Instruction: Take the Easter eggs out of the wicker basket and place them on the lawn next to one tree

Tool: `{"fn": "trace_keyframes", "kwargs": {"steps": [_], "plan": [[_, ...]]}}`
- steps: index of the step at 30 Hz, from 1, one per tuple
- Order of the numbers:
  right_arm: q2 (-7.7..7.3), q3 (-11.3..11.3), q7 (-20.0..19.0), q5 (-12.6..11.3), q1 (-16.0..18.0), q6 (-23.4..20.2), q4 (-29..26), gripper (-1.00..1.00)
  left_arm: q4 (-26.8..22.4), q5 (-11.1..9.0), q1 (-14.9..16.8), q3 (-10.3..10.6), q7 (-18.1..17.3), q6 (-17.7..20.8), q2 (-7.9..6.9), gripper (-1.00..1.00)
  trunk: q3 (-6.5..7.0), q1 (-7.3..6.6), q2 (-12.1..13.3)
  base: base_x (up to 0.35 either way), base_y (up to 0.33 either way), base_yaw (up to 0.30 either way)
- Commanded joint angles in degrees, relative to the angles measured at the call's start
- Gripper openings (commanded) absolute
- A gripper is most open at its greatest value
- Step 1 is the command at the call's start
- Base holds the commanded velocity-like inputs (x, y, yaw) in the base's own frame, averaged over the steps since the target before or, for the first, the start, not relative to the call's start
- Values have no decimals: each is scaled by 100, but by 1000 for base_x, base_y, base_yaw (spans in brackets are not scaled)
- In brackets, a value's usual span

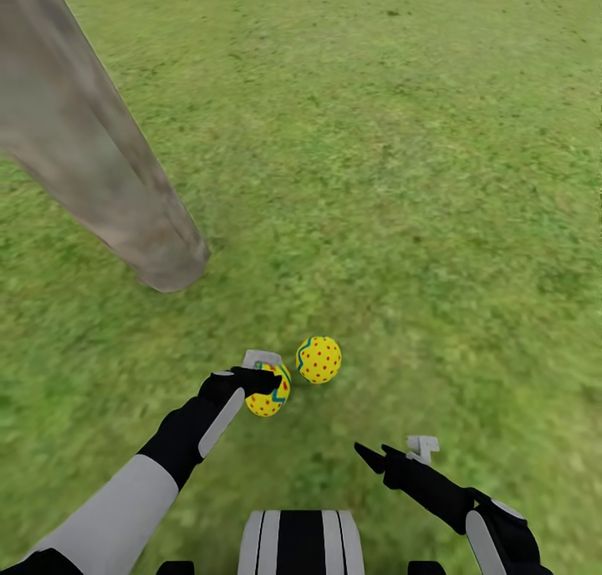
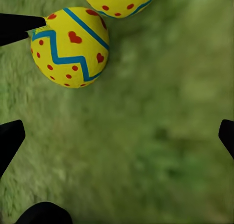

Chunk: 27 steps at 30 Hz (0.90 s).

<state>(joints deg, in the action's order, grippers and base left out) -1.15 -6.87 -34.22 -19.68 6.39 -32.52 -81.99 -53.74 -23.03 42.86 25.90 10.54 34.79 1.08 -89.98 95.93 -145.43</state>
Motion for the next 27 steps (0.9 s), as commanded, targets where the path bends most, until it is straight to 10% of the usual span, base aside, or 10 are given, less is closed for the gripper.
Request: {"fn": "trace_keyframes", "kwargs": {"steps": [1,27], "plan": [[0,-7,-7,-36,2,-44,1,100,-2,-61,6,12,49,33,-2,100,20,-3,0,0,0,0],[0,-8,-7,-36,2,-44,59,100,-12,-64,12,-6,27,125,-2,100,596,-70,35,-78,0,0]]}}
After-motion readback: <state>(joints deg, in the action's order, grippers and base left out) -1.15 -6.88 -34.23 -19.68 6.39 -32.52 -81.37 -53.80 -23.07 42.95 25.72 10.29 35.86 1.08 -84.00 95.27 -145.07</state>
